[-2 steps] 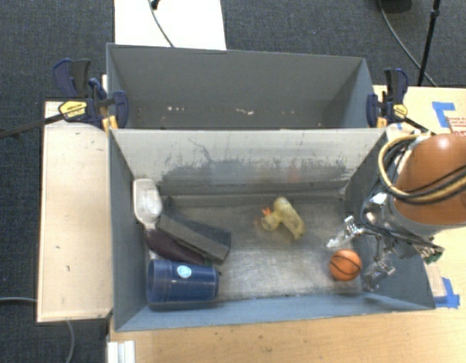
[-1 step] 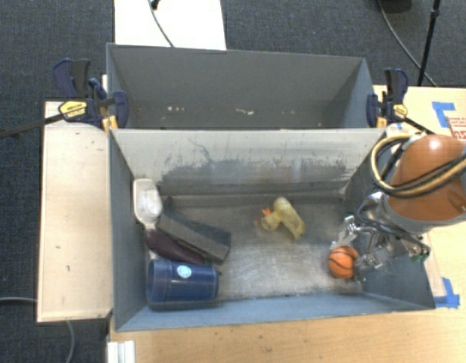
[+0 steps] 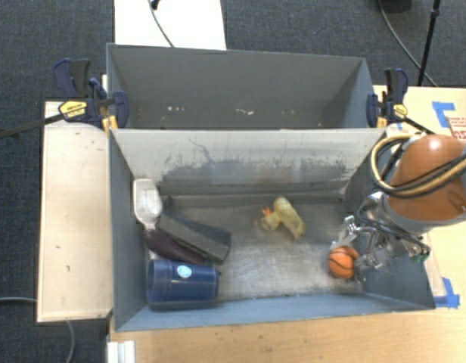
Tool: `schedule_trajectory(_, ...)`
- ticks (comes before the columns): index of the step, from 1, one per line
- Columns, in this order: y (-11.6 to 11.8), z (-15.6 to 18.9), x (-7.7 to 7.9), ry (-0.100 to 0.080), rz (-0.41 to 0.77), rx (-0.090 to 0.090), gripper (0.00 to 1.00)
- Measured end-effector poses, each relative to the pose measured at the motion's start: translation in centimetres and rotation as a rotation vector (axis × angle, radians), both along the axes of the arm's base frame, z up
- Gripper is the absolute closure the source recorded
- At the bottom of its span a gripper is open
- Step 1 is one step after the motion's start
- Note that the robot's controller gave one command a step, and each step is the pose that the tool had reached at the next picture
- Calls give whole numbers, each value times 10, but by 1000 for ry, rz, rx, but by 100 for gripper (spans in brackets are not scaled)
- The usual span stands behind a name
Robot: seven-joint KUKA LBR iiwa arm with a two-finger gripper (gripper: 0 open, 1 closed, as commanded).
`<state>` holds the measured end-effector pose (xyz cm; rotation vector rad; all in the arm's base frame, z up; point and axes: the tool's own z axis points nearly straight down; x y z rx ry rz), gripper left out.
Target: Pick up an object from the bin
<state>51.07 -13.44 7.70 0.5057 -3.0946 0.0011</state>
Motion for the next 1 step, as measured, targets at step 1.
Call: schedule_trajectory(1, 44, 150, 15, -7, 332, 4, 100)
